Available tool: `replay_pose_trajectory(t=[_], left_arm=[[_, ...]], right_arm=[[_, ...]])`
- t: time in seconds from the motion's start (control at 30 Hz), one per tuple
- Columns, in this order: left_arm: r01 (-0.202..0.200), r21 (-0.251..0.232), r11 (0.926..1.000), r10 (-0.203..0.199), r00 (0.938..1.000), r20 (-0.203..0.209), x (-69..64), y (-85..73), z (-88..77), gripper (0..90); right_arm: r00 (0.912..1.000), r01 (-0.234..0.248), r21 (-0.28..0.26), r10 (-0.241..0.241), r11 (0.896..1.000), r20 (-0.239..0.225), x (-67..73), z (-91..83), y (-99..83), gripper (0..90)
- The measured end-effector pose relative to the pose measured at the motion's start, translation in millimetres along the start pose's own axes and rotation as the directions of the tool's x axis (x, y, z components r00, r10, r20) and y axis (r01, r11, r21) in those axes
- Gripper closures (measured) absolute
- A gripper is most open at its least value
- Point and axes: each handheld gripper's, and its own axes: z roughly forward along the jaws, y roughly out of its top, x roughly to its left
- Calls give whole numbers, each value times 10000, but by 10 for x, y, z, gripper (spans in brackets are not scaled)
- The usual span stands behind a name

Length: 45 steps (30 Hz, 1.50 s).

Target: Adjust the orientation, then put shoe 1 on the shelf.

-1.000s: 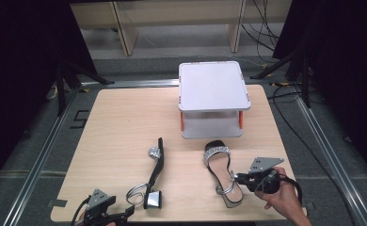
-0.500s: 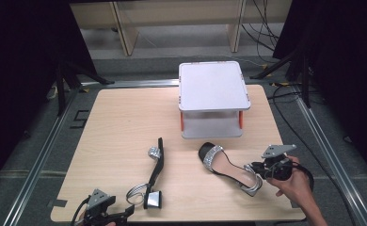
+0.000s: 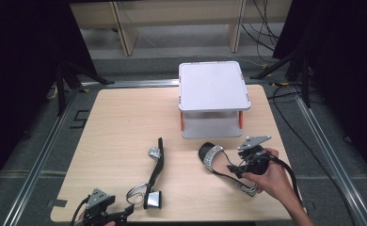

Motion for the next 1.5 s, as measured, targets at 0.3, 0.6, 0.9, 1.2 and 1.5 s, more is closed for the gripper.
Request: replay_pose_trajectory(t=[0.3,0.6,0.9,1.2,1.5], left_arm=[[7,33,10000,-7,10000,66,-11,5,5,166],[18,59,10000,-19,9999,123,-7,0,6,166],[3,93,10000,-4,10000,78,-8,0,7,166],[-7,84,10000,6,9999,101,-7,2,6,166],[20,8,10000,-20,9999,111,-7,-2,4,166]], right_arm=[[10000,15,1111,-14,9938,-15,80,279,10,294],[9998,104,2245,-62,9744,-191,39,456,-41,261],[9988,304,2681,-187,9629,-463,-6,496,-59,418],[9984,476,2622,-381,9638,-409,21,488,-65,415],[9965,825,3061,-740,9484,-395,28,541,-25,429]])
